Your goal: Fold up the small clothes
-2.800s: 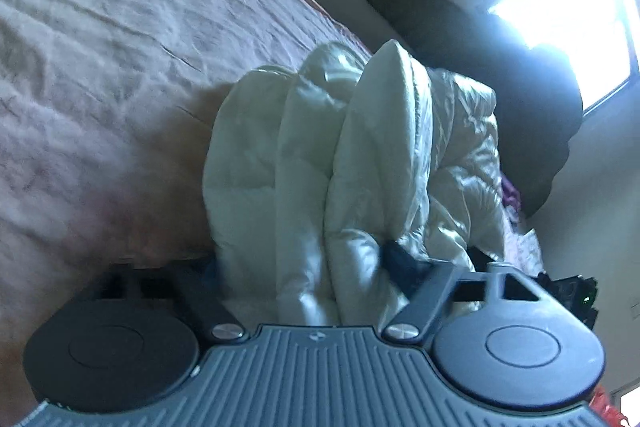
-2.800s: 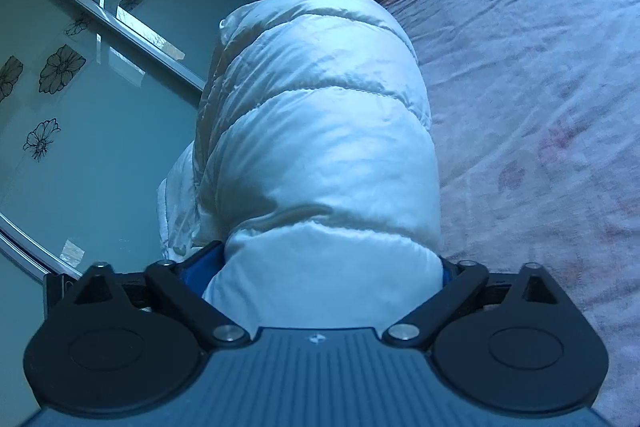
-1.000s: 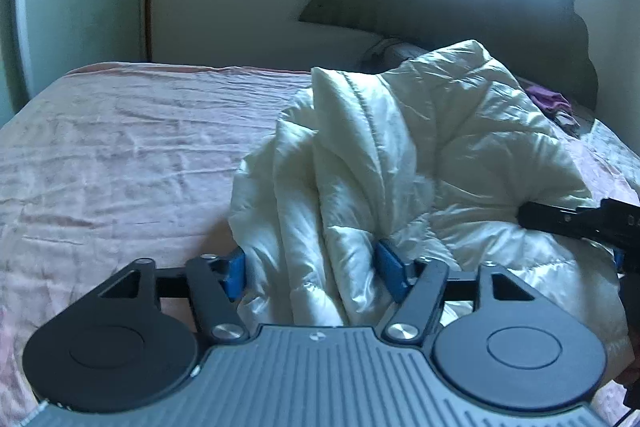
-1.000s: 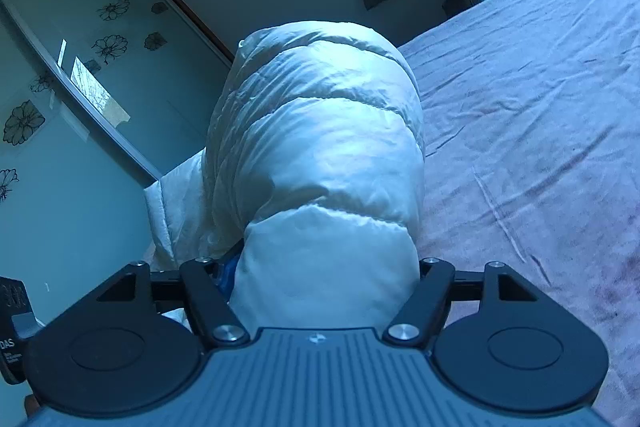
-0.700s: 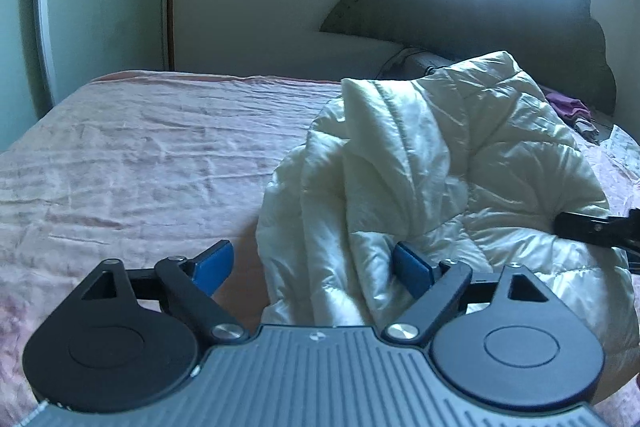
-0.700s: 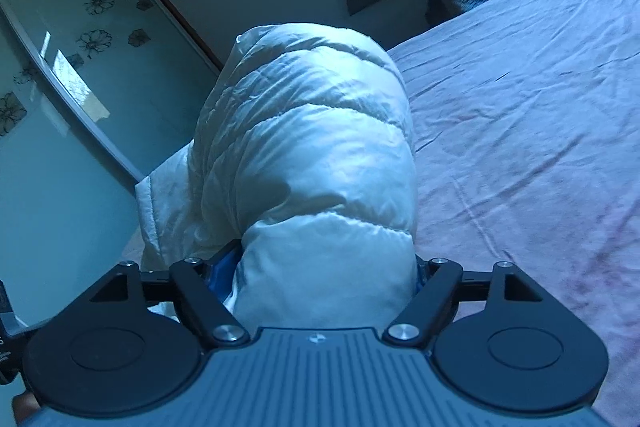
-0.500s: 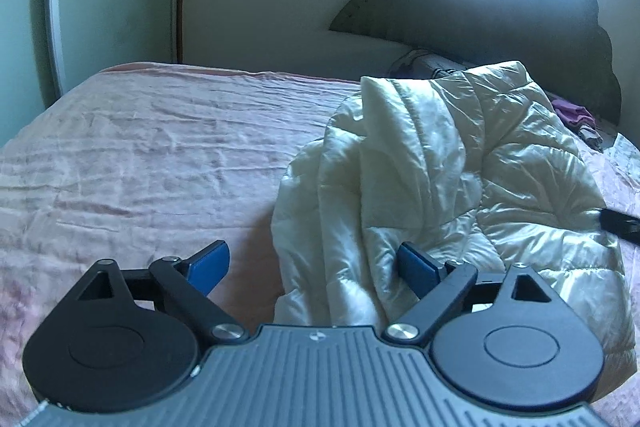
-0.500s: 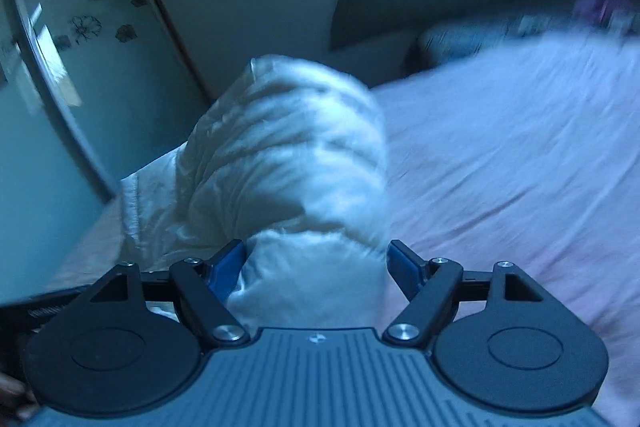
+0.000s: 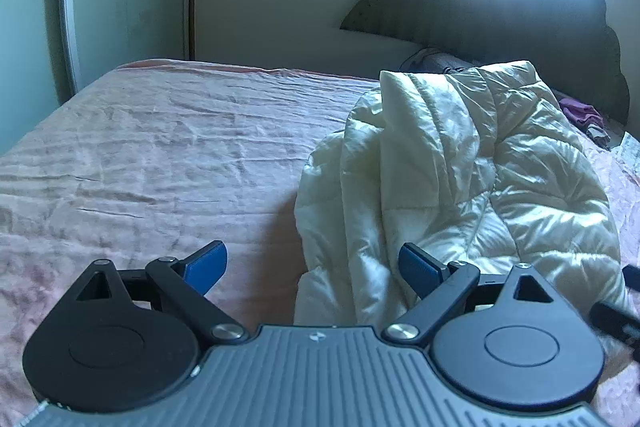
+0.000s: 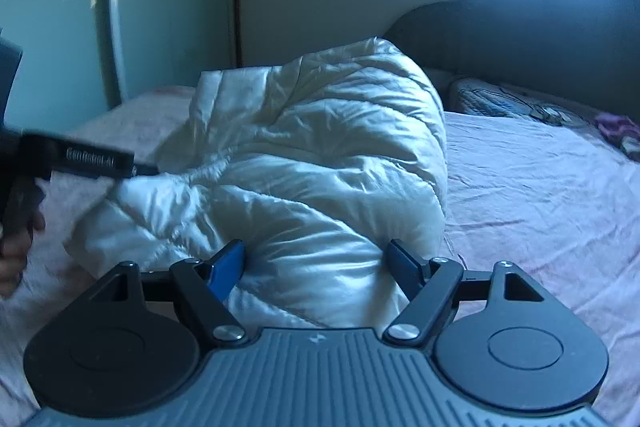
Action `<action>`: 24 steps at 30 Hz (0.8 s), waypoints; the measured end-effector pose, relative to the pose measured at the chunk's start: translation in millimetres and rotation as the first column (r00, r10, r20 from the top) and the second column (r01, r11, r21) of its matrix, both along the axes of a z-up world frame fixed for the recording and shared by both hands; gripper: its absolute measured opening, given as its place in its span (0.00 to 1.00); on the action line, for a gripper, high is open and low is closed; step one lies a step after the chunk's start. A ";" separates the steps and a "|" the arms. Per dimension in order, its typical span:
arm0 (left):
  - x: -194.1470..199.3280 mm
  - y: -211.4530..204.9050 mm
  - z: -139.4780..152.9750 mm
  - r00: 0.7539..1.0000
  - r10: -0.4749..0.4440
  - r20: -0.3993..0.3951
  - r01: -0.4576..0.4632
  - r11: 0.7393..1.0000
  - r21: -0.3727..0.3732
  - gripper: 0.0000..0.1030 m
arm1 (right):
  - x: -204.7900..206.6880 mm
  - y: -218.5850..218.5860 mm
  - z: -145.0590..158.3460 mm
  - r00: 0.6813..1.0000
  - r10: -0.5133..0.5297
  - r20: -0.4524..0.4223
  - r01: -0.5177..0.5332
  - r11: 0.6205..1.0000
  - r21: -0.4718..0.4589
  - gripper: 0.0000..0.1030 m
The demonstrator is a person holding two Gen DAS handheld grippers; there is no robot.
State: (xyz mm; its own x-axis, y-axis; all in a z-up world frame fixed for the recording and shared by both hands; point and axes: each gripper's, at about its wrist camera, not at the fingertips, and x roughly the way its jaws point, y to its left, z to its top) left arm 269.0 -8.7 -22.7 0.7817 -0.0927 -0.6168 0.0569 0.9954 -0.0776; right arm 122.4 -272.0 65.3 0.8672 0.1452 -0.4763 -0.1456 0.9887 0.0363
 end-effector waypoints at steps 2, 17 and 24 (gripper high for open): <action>-6.6 2.4 -1.3 1.000 0.007 -0.009 -0.007 1.000 -0.001 0.92 | -6.6 2.1 2.1 1.000 0.003 0.016 -0.003 1.000 0.021 0.76; -77.5 12.6 -15.5 1.000 0.010 -0.013 -0.009 0.999 0.035 0.95 | -45.8 -4.3 -6.0 0.998 -0.047 -0.047 0.049 0.997 0.052 0.84; -100.7 14.3 -18.0 0.999 0.005 -0.045 -0.004 1.000 0.023 0.95 | -69.9 -0.1 -13.5 0.996 -0.052 -0.075 0.059 0.994 0.094 0.88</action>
